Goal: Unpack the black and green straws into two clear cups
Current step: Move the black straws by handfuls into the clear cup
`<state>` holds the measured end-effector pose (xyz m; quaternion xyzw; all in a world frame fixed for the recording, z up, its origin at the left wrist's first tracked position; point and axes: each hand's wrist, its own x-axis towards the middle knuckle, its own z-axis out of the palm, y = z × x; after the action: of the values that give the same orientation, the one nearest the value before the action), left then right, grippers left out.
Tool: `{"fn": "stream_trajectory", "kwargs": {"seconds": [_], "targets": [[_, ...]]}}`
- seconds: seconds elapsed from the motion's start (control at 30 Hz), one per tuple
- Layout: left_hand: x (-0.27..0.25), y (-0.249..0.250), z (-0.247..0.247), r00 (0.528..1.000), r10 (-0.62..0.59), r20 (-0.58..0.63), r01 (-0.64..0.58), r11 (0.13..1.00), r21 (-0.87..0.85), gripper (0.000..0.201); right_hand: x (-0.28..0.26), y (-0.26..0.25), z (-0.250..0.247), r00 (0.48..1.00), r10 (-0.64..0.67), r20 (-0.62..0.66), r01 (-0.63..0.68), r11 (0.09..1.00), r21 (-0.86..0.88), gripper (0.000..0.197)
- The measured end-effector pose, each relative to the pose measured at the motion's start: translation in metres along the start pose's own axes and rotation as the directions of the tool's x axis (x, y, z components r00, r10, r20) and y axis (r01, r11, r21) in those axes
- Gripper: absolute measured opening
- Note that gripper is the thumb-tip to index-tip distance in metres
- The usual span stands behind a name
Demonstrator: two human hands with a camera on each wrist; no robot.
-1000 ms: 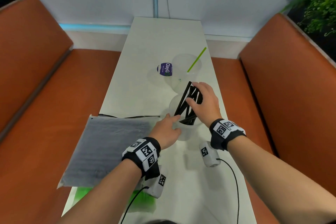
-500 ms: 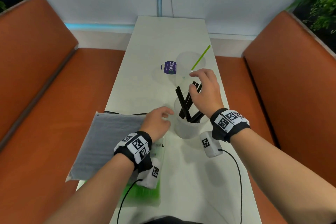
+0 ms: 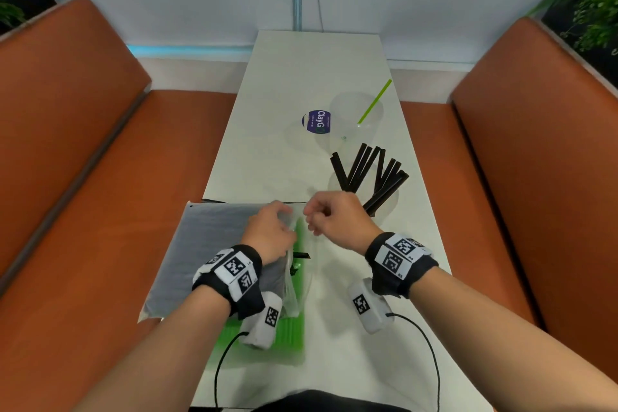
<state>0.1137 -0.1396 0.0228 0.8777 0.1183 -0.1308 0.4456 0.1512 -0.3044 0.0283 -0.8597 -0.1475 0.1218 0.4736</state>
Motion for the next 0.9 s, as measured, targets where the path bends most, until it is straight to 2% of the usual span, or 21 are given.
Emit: {"fn": "stream_trajectory", "kwargs": {"seconds": [0.07, 0.17, 0.3, 0.37, 0.4, 0.47, 0.6, 0.8, 0.9], "targets": [[-0.003, 0.004, -0.012, 1.0, 0.016, -0.021, -0.019, 0.994, -0.111, 0.044, -0.003, 0.007, 0.013, 0.999, 0.008, 0.032, -0.007, 0.999, -0.037, 0.023], [-0.008, 0.01, -0.024, 0.997, 0.052, -0.057, -0.063, 0.976, -0.208, 0.046, -0.009, 0.008, 0.034, 0.993, -0.094, 0.066, 0.1, 0.99, -0.099, 0.017], [-0.015, 0.013, -0.028, 0.995, 0.066, -0.074, -0.085, 0.95, -0.299, 0.045, -0.012, 0.0, 0.053, 0.977, -0.158, 0.14, 0.178, 0.974, -0.143, 0.012], [-0.015, 0.014, -0.029, 0.995, 0.067, -0.08, -0.09, 0.94, -0.33, 0.045, -0.01, -0.003, 0.058, 0.95, -0.206, 0.234, 0.256, 0.943, -0.21, 0.007], [-0.016, 0.013, -0.029, 0.994, 0.068, -0.084, -0.092, 0.938, -0.335, 0.045, -0.009, -0.004, 0.061, 0.931, -0.212, 0.297, 0.292, 0.922, -0.255, 0.014], [-0.017, 0.011, -0.027, 0.994, 0.068, -0.086, -0.092, 0.94, -0.328, 0.044, -0.007, -0.006, 0.064, 0.904, -0.169, 0.394, 0.316, 0.884, -0.345, 0.029], [-0.018, 0.006, -0.024, 0.991, 0.071, -0.112, -0.102, 0.948, -0.302, 0.041, -0.004, -0.012, 0.066, 0.869, -0.156, 0.469, 0.376, 0.824, -0.424, 0.037], [-0.019, 0.004, -0.024, 0.99, 0.096, -0.106, -0.123, 0.951, -0.284, 0.038, -0.003, -0.015, 0.064, 0.866, -0.09, 0.492, 0.374, 0.769, -0.518, 0.032], [-0.019, 0.004, -0.024, 0.989, 0.115, -0.098, -0.138, 0.955, -0.265, 0.038, -0.003, -0.014, 0.063, 0.871, -0.081, 0.484, 0.377, 0.741, -0.555, 0.02]]}}
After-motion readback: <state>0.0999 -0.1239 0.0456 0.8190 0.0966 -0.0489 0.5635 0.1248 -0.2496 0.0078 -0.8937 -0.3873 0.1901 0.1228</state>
